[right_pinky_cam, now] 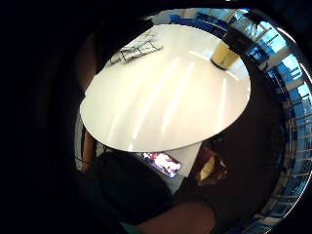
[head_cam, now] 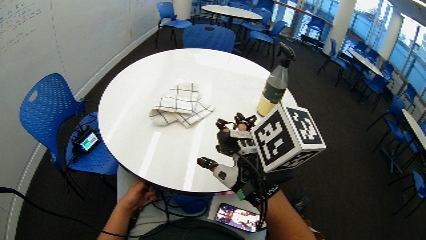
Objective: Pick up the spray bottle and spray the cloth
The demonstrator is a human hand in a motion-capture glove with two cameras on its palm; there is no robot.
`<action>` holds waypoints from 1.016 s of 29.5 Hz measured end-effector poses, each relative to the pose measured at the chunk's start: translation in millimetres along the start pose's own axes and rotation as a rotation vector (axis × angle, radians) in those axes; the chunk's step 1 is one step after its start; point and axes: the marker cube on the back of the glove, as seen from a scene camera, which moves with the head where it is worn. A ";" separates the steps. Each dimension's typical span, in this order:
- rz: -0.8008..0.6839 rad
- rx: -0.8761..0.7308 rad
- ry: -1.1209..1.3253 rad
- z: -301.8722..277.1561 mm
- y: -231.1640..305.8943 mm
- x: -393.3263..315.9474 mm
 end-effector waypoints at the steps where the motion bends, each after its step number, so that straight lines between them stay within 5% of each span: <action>1: 0.000 0.000 0.000 -0.1 0.0 0.1; 30: 0.032 0.003 -0.012 6.6 -14.4 8.0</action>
